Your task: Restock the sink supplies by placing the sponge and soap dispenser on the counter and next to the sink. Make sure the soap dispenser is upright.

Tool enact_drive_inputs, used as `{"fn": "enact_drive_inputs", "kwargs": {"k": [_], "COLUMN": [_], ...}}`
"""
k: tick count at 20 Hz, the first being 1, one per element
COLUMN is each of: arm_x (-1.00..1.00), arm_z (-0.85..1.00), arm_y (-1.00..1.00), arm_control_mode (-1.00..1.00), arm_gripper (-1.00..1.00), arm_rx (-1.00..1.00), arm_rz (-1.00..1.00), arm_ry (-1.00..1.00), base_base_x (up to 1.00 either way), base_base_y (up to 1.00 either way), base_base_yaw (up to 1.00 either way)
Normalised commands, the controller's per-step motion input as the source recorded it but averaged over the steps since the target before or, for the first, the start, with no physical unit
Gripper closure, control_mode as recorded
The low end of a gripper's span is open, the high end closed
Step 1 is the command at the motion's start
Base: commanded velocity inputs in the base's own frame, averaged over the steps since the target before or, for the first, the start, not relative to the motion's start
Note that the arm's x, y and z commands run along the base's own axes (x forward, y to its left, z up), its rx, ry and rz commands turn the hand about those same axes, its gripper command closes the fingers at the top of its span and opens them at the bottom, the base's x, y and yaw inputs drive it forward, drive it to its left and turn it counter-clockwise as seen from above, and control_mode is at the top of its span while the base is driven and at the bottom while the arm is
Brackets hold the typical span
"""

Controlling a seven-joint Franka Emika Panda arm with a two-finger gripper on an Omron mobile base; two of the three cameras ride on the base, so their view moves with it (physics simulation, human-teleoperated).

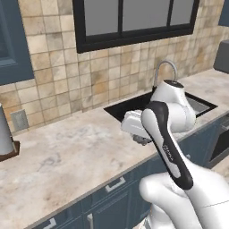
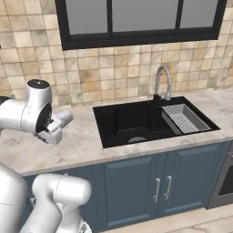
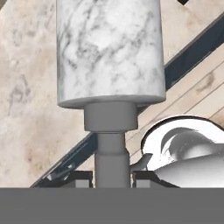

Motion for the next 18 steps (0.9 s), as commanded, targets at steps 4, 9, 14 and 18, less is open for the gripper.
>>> {"fn": "enact_drive_inputs", "kwargs": {"k": [4, 9, 14, 18], "arm_x": [0.8, 0.57, 0.14, 0.0], "arm_z": [0.77, 0.74, 0.09, -0.45], "arm_y": [0.38, 0.42, 0.04, 0.0], "arm_control_mode": [-1.0, -1.0, -1.0, -1.0], "arm_gripper": [1.0, 1.0, 1.0, 1.0], "arm_rx": [0.13, 0.14, 0.21, 0.22], "arm_rz": [0.0, -0.01, 0.0, 0.0], "arm_ry": [0.38, 0.55, 0.44, 0.33], "base_base_x": [0.0, 0.0, 0.0, 0.0], "base_base_y": [0.0, 0.0, 0.0, 0.0], "base_base_yaw": [0.0, 0.0, 0.0, 0.0]}}
